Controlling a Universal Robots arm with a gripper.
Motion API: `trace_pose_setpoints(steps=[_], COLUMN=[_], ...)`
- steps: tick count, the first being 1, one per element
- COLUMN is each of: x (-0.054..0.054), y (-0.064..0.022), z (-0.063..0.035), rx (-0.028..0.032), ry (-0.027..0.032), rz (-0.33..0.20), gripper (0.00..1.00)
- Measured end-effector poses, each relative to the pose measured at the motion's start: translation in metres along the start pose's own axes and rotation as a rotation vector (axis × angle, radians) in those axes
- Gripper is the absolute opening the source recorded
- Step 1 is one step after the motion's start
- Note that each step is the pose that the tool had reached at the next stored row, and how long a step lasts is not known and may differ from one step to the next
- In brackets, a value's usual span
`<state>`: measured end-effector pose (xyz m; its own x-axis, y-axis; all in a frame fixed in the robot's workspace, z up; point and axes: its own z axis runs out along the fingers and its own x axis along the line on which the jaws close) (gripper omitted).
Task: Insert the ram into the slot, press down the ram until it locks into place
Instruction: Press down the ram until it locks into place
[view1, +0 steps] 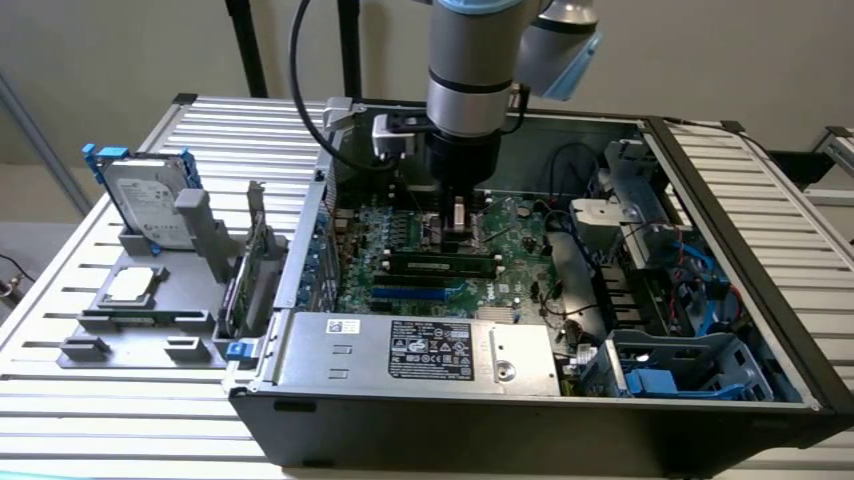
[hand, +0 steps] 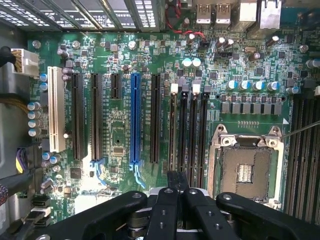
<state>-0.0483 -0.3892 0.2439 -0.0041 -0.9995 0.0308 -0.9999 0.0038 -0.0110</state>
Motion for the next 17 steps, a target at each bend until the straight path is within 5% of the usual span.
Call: trace_pose_setpoints(steps=[17], x=[-0.001], y=[0.0013], z=[0.013], rx=[-0.0002], ry=[0.0004], rz=[0.0], gripper=[0.1])
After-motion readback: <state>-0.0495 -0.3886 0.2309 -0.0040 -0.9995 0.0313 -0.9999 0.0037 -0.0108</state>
